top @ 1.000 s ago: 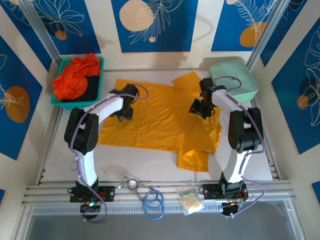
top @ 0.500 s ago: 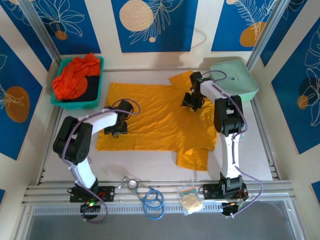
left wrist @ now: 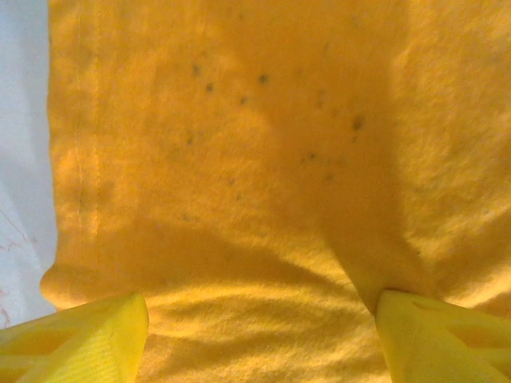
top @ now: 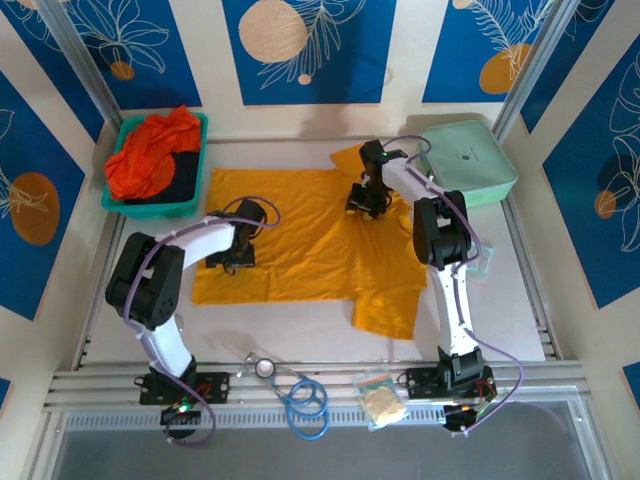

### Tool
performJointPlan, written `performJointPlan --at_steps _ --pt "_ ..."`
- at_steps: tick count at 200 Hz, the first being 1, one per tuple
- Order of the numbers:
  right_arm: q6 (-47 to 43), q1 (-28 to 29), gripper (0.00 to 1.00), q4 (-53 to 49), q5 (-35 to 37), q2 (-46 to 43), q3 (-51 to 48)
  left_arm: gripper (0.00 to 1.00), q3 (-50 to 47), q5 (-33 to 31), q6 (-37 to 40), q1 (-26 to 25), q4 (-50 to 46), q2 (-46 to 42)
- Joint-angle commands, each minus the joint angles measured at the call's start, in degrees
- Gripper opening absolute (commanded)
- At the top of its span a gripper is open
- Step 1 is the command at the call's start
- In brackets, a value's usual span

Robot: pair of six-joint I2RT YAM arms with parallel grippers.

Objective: Fold and stack the t-shirts

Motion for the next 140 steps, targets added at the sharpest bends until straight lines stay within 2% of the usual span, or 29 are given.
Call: performJointPlan --at_steps 1,26,55,92,140 --pt "1.95 -4.19 0.43 -2.04 2.68 -7.08 -8.33 0.77 2.27 -1.95 1.19 0.19 -2.72 0.29" --pt "2.92 -8.24 0.43 2.46 2.04 -16.15 -18.93 0.77 2.43 -1.36 1.8 0.19 -2.47 0.33" --pt "1.97 -11.0 0.44 4.03 2.64 -24.4 -26.17 0.81 2.77 -0.92 2.5 0.15 -2.63 -1.39" --pt "1.45 -12.0 0.43 5.67 2.43 -28.95 -33.88 0.88 4.07 -1.6 3.1 0.2 -4.39 -4.04" --pt "0.83 -11.97 0.39 6.65 3.1 -34.45 -44.6 0.88 2.04 -1.8 2.99 0.41 -6.1 -7.27"
